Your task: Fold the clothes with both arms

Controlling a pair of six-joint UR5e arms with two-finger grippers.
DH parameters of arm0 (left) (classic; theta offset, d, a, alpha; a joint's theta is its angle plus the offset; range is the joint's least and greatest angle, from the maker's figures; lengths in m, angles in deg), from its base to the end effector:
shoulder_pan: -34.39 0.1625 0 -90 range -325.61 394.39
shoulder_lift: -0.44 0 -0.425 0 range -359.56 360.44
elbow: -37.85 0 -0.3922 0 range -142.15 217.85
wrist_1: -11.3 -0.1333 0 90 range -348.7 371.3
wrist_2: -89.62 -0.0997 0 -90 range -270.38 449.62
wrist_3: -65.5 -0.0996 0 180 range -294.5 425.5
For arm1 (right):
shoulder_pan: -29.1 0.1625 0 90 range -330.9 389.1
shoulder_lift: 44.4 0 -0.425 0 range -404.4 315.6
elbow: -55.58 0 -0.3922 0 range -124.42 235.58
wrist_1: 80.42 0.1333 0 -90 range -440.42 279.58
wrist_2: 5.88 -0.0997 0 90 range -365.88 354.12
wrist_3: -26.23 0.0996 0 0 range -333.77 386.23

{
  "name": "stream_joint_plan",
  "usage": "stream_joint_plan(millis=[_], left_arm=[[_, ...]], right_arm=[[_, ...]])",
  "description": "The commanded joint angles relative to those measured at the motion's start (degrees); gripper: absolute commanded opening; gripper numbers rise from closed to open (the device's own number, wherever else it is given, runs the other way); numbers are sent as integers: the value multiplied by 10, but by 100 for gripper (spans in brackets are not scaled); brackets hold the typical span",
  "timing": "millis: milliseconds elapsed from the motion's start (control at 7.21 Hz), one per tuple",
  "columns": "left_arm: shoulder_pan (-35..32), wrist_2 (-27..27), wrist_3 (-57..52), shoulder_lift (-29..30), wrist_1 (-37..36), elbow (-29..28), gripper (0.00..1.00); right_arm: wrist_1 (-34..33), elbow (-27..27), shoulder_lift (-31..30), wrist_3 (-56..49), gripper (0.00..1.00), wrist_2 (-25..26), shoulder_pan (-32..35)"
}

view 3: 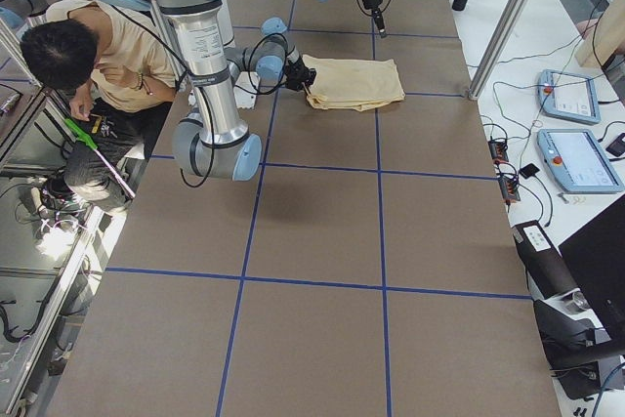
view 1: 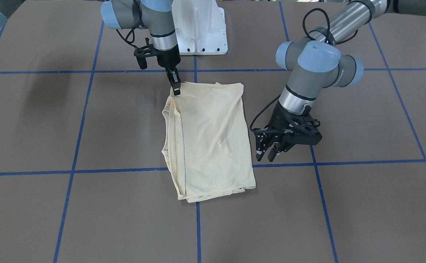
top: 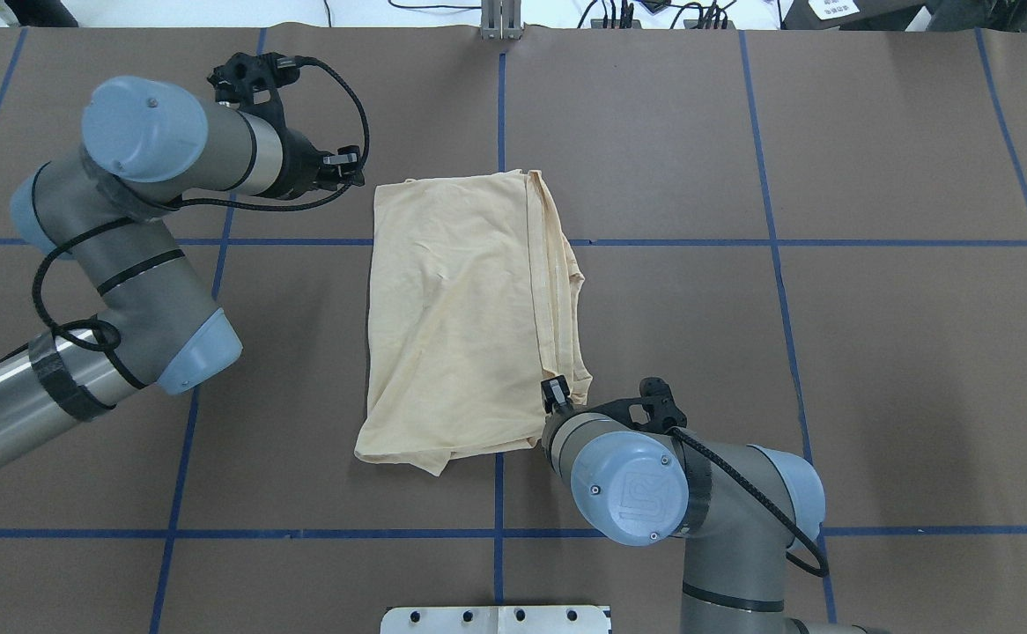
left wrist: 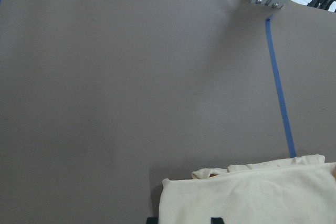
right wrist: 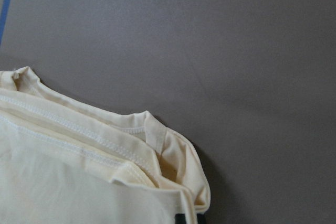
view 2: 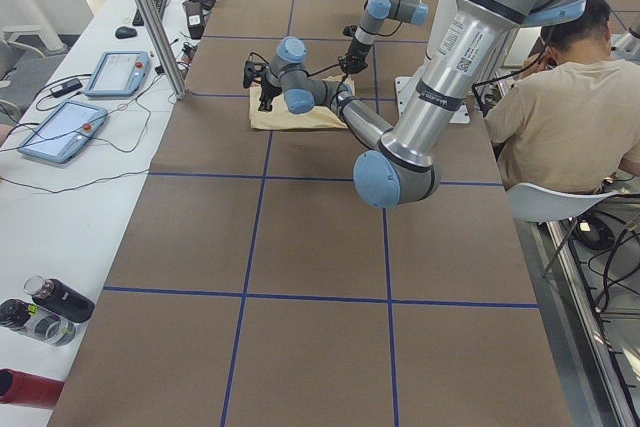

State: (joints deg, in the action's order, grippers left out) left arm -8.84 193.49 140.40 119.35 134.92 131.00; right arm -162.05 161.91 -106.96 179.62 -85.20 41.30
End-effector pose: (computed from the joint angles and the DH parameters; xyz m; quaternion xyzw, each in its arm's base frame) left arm 0.4111 -0.5366 0.2753 0.1738 0.5195 -0.1392 0.8249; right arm -0.5715 -0.2788 0.2497 -0.1136 -0.4307 0.5804 0.6817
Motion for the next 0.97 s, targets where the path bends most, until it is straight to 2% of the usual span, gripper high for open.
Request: stream_joint_plan(millis=[0, 277, 555, 832], left_arm=[[37, 14, 155, -78, 2, 107, 45], [128, -50, 309, -143, 1, 173, 46], [214, -82, 440, -144, 0, 172, 47], [237, -101, 450, -142, -1, 155, 48]], right_arm=[[-10, 30, -16, 0, 0, 0, -5], [-9, 36, -28, 0, 0, 1, -18], [-9, 37, -28, 1, 0, 2, -18], [-9, 37, -28, 0, 0, 2, -18]])
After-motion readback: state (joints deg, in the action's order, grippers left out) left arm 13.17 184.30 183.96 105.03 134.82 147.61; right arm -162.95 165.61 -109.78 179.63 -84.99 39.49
